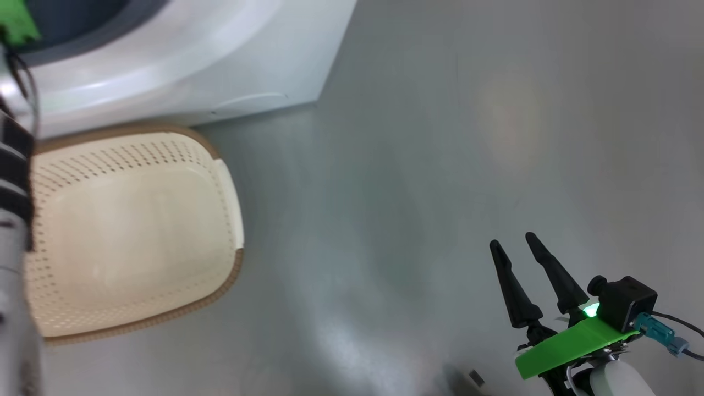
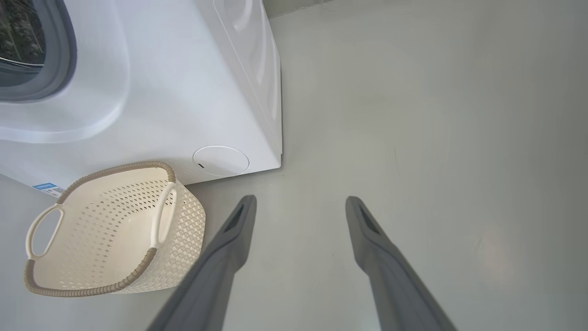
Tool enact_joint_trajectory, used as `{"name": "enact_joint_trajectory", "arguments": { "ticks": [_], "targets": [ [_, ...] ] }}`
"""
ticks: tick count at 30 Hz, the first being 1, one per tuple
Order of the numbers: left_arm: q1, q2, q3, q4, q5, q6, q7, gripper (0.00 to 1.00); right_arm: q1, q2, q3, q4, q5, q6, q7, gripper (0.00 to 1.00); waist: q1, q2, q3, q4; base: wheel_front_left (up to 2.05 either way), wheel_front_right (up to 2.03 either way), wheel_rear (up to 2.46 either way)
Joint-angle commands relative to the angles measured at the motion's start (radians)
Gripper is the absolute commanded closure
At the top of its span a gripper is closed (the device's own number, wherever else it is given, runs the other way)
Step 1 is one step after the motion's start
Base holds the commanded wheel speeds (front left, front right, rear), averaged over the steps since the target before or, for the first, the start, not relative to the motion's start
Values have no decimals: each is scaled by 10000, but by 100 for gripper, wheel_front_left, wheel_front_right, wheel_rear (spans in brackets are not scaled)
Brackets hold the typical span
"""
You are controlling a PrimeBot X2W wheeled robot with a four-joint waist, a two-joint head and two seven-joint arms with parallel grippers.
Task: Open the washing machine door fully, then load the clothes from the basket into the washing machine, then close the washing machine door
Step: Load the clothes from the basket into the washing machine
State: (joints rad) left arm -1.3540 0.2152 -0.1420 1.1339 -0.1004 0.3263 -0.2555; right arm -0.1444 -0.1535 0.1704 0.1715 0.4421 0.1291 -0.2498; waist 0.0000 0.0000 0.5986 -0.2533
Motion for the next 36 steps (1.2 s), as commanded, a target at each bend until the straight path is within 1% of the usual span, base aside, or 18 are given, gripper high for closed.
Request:
{"name": "enact_joint_trajectory", "arguments": {
  "ticks": [1, 4, 10, 16, 23, 24, 28, 32, 36],
  "targets": [
    [329, 265, 71, -391, -80, 30, -60, 0, 149, -143, 115, -146, -53, 16, -120, 0, 0, 0, -516, 396, 0, 0, 0],
    [950, 40, 167, -938, -266, -73, -61, 0, 178, -132, 74, -135, -152, 16, -120, 0, 0, 0, -855, 629, 0, 0, 0],
    [2151, -301, 127, -1825, -417, -472, -61, 0, 187, -122, -18, -147, -355, 16, -120, 0, 0, 0, -1481, 1016, 0, 0, 0],
    [3433, -527, -43, -2728, -327, -588, -62, 0, 293, -92, -318, -191, -562, 16, -120, 0, 0, 0, -2025, 1386, 0, 0, 0],
    [5253, -1010, 4, -4059, -548, -744, -62, 0, 383, -192, -637, -269, -829, 16, -120, 0, 0, 0, -2498, 1811, 0, 0, 0],
    [5253, -1010, 4, -4059, -548, -744, -62, 0, 383, -192, -637, -269, -829, 16, -120, 0, 0, 0, -2498, 1811, 0, 0, 0],
    [6474, -1232, 172, -4960, -719, -775, -62, 0, 496, -245, -800, -342, -977, 16, -120, 0, 0, 0, -2856, 2029, 0, 0, 0],
    [7695, -1368, 184, -5835, -648, -785, -62, 0, 690, -269, -895, -402, -1138, 16, -120, 0, 0, 0, -3319, 2222, 0, 0, 0],
    [8959, -1503, 208, -6700, -760, -913, -62, 0, 938, -216, -965, -391, -1250, 16, -120, 0, 0, 0, -3849, 2379, 0, 0, 0]
  ]
}}
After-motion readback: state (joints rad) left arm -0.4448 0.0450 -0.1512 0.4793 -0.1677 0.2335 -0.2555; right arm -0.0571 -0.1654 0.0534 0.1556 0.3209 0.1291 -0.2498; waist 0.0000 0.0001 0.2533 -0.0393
